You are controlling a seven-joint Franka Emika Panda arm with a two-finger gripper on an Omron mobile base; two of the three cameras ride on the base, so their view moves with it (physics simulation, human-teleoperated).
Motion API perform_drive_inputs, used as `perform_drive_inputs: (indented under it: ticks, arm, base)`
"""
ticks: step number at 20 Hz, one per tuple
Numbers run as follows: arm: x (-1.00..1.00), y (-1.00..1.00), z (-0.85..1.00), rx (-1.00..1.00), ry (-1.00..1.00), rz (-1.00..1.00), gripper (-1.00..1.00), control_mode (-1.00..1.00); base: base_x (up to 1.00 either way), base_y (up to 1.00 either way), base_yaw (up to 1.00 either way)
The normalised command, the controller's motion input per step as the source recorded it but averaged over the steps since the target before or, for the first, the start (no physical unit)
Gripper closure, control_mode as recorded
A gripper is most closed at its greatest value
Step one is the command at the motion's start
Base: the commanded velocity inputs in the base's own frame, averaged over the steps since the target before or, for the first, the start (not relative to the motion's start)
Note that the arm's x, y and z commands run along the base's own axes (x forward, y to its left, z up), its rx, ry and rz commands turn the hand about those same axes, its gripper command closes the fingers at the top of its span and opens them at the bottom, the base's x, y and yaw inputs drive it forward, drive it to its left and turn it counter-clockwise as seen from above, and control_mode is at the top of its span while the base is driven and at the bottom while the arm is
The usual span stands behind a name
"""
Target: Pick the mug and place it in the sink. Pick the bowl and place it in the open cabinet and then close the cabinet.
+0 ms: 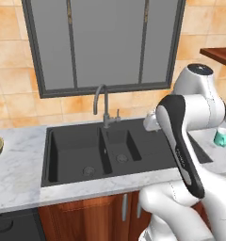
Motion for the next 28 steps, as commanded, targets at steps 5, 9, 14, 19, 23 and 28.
perform_drive_inputs:
  ticks: [5,9,14,19,23,28]
  arm:
    - [0.0,0.0,0.0,0.0,0.0,0.0,-1.0,1.0]
    - [0.0,0.0,0.0,0.0,0.0,0.0,-1.0,1.0]
    - [0.0,0.0,0.0,0.0,0.0,0.0,-1.0,1.0]
    - [0.0,0.0,0.0,0.0,0.0,0.0,-1.0,1.0]
    - [0.0,0.0,0.0,0.0,0.0,0.0,-1.0,1.0]
    - [0.0,0.0,0.0,0.0,0.0,0.0,-1.0,1.0]
  base:
    - [-0.08,-0.55,-0.06]
    - [-0.1,-1.0,-0.07]
    - [-0.13,-1.0,-0.04]
    - [-0.02,-0.99,-0.06]
    - [0.11,-0.9,-0.02]
    - [0.37,-0.56,0.0]
